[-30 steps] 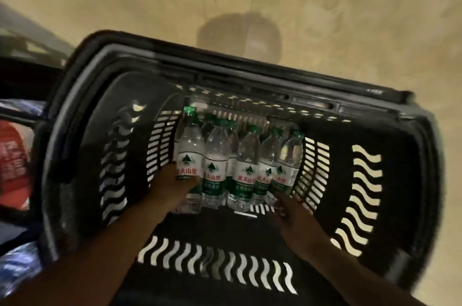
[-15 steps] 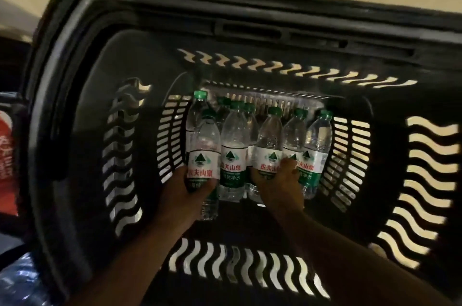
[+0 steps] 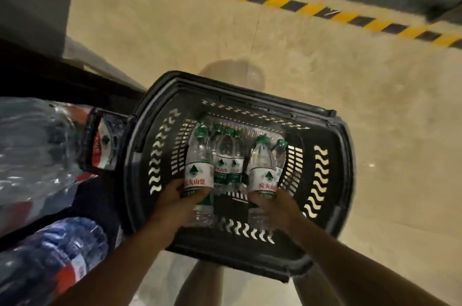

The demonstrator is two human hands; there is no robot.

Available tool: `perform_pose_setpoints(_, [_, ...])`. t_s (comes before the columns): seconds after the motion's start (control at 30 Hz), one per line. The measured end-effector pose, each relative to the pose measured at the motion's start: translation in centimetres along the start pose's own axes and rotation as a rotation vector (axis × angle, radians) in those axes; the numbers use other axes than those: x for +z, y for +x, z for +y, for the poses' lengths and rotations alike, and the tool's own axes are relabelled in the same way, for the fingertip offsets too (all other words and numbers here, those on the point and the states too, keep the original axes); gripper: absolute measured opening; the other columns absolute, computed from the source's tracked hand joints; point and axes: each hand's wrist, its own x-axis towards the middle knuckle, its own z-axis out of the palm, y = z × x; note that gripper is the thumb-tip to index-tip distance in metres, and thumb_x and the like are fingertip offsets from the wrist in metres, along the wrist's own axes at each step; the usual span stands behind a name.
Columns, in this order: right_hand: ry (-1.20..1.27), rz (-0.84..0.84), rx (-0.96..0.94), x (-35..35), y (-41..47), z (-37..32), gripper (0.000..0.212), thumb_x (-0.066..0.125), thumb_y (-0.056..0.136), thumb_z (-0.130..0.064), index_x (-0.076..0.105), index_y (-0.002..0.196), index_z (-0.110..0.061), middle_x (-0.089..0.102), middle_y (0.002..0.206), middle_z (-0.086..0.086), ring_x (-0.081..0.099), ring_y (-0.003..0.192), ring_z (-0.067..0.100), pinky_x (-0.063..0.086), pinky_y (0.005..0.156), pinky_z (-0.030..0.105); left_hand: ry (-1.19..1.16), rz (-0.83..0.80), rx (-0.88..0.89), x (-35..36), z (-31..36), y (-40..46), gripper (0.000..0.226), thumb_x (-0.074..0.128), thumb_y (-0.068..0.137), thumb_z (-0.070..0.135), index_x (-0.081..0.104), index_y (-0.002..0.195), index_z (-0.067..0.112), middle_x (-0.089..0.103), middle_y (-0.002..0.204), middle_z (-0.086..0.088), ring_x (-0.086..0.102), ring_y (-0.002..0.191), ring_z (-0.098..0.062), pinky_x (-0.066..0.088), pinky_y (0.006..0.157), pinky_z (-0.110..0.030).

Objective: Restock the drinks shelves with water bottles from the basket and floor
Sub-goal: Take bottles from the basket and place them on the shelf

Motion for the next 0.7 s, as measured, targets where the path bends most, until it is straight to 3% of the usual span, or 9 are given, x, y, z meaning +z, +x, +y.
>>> perform_pose_setpoints(0.1, [-0.043, 0.054, -0.097, -1.2, -8.2, -2.3, 0.021, 0.081, 0.085, -0.035, 0.071, 0.098, -0.022, 0.076, 0.080, -0.009, 0.073, 0.070, 0.004, 0.054, 0.055, 0.017, -0.094, -0.048, 0.018, -2.3, 3.0, -6.4, 0.051, 0.084, 0.077, 0.005, 0.063, 0.124, 0.004, 0.074, 0.111, -0.014, 0.072, 0.096, -0.027, 0.057, 0.070, -0.031])
perform_pose_setpoints(0.13, [-0.046, 0.059, -0.122, -1.6, -11.2, -3.1, 0.018, 0.082, 0.084, -0.033, 0.070, 0.094, -0.023, 0.076, 0.073, -0.010, 0.072, 0.063, 0.002, 0.052, 0.050, 0.015, -0.118, -0.075, 0.027, -3.2, 3.8, -8.8, 0.053, 0.085, 0.076, 0.004, 0.063, 0.124, 0.003, 0.075, 0.112, -0.016, 0.073, 0.098, -0.029, 0.058, 0.071, -0.031])
perform_pose_setpoints(0.27, [-0.064, 0.013, -0.220, -2.7, -22.9, -6.6, 0.026, 0.082, 0.085, -0.016, 0.070, 0.108, -0.011, 0.079, 0.083, 0.001, 0.077, 0.073, 0.016, 0.062, 0.063, 0.030, -0.168, -0.196, 0.080, -6.8, 6.7, -18.4, 0.059, 0.093, 0.058, 0.021, 0.070, 0.111, 0.014, 0.080, 0.100, -0.003, 0.077, 0.092, -0.016, 0.054, 0.069, -0.022])
perform_pose_setpoints(0.33, [-0.076, 0.017, -0.265, -2.5, -28.3, -8.1, 0.036, 0.083, 0.084, -0.014, 0.069, 0.116, -0.011, 0.079, 0.099, 0.007, 0.076, 0.092, 0.022, 0.062, 0.085, 0.040, -0.207, -0.290, 0.076, -8.8, 7.8, -23.1, 0.077, 0.100, 0.043, 0.029, 0.071, 0.113, 0.013, 0.080, 0.102, -0.006, 0.076, 0.095, -0.021, 0.054, 0.070, -0.027])
perform_pose_setpoints(0.4, [-0.057, 0.019, -0.305, -2.3, -33.6, -9.4, 0.041, 0.086, 0.080, -0.015, 0.069, 0.118, -0.015, 0.078, 0.106, 0.006, 0.075, 0.099, 0.023, 0.059, 0.094, 0.040, -0.238, -0.358, 0.087, -10.6, 8.7, -27.6, 0.086, 0.102, 0.035, 0.031, 0.070, 0.114, 0.016, 0.079, 0.105, -0.006, 0.075, 0.099, -0.023, 0.057, 0.080, -0.035])
perform_pose_setpoints(0.47, [-0.050, 0.020, -0.352, -2.1, -38.0, -10.1, 0.037, 0.087, 0.079, -0.013, 0.069, 0.110, -0.022, 0.077, 0.109, 0.005, 0.073, 0.102, 0.023, 0.058, 0.095, 0.039, -0.242, -0.360, 0.121, -12.2, 9.6, -31.8, 0.078, 0.096, 0.043, 0.024, 0.067, 0.115, 0.018, 0.078, 0.109, -0.007, 0.071, 0.108, -0.028, 0.051, 0.100, -0.048])
perform_pose_setpoints(0.53, [-0.025, 0.026, -0.406, -2.0, -41.6, -10.7, 0.035, 0.086, 0.080, -0.009, 0.068, 0.104, -0.027, 0.076, 0.111, 0.007, 0.072, 0.104, 0.024, 0.056, 0.096, 0.039, -0.242, -0.385, 0.181, -13.4, 10.0, -35.4, 0.074, 0.087, 0.057, 0.015, 0.062, 0.127, 0.011, 0.074, 0.120, -0.015, 0.067, 0.117, -0.035, 0.045, 0.109, -0.057])
perform_pose_setpoints(0.63, [-0.015, 0.049, -0.435, -2.1, -45.1, -11.3, 0.045, 0.086, 0.077, -0.009, 0.064, 0.116, -0.017, 0.076, 0.110, 0.009, 0.072, 0.101, 0.026, 0.057, 0.090, 0.038, -0.263, -0.432, 0.277, -14.8, 10.1, -39.0, 0.066, 0.083, 0.072, 0.009, 0.058, 0.133, 0.013, 0.073, 0.124, -0.011, 0.068, 0.118, -0.029, 0.049, 0.106, -0.050])
perform_pose_setpoints(0.7, [-0.040, 0.037, -0.468, -2.1, -46.4, -11.5, 0.049, 0.088, 0.074, -0.012, 0.064, 0.115, -0.020, 0.077, 0.103, 0.002, 0.073, 0.097, 0.024, 0.058, 0.077, 0.029, -0.282, -0.412, 0.339, -15.3, 9.8, -40.5, 0.063, 0.083, 0.073, 0.006, 0.059, 0.131, 0.016, 0.074, 0.122, -0.010, 0.069, 0.116, -0.029, 0.051, 0.101, -0.044])
